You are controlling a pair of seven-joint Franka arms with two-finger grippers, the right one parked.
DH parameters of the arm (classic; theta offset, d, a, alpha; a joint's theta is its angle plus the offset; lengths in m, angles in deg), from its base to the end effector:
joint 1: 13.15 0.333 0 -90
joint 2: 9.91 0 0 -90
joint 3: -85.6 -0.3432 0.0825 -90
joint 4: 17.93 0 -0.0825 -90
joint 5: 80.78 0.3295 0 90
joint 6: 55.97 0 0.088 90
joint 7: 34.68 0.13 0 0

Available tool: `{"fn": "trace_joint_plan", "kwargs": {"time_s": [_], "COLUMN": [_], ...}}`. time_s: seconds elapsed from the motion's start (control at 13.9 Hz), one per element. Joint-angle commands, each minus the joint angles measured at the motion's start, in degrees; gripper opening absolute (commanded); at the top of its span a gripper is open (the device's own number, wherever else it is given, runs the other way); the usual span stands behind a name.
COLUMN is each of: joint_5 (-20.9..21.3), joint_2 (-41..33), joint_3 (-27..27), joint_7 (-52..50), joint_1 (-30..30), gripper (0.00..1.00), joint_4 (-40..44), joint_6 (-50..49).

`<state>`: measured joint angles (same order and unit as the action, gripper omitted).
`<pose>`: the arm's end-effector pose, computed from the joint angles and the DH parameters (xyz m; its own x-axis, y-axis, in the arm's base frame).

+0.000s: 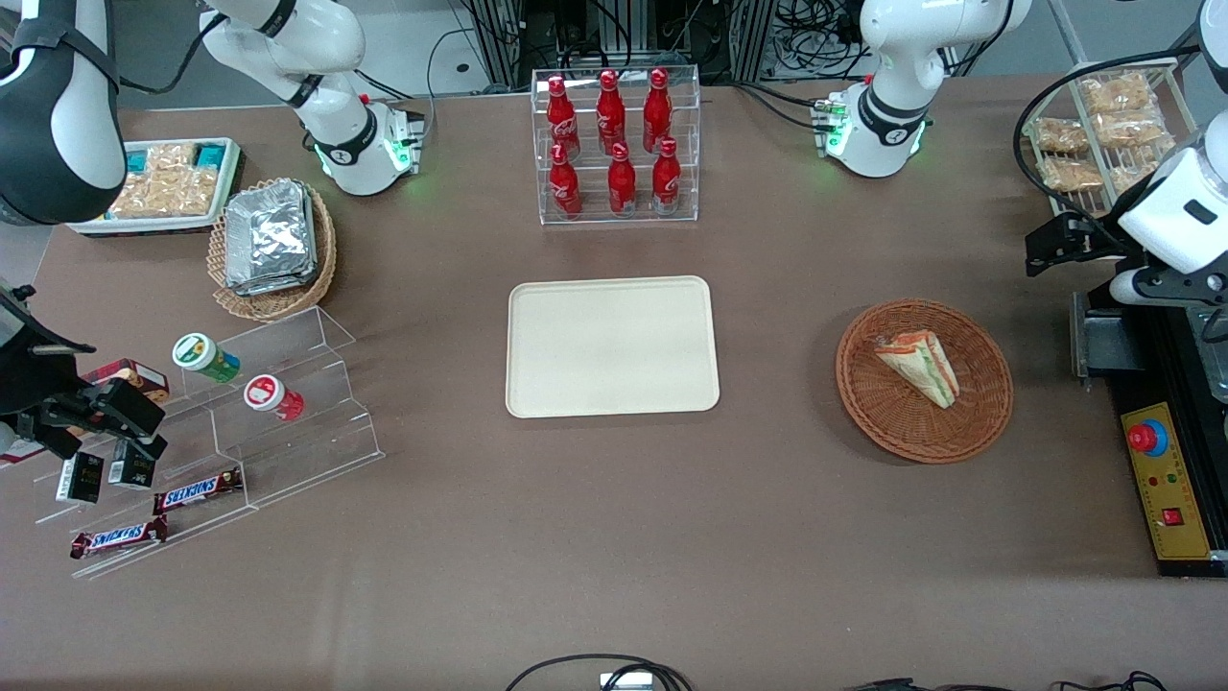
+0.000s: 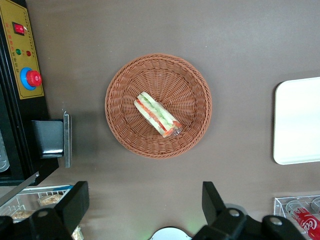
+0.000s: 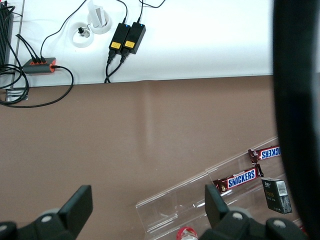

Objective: Place sandwich from basket to tray
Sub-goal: 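Move the left gripper down over the sandwich in the wicker basket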

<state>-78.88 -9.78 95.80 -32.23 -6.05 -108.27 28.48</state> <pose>0.4869 -0.0217 0.6174 0.9900 -0.0932 -0.1061 -0.0967 -0.9949 -0.0282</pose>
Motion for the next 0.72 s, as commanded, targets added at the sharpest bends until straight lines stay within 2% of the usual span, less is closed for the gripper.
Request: {"fn": "trace_joint_plan", "kwargs": {"time_s": [0.0, 0.36, 0.65], "joint_5": [-0.85, 0.38, 1.17], "joint_2": [0.22, 2.68, 2.25], "joint_3": [-0.09, -0.18, -0.35], "joint_7": [0.45, -0.16, -4.63], "joint_1": [0.29, 0.64, 2.13], "gripper": [1.00, 1.00, 1.00], "joint_4": [1.05, 0.09, -9.91], "joint_6": [-1.48, 0.36, 11.31]}}
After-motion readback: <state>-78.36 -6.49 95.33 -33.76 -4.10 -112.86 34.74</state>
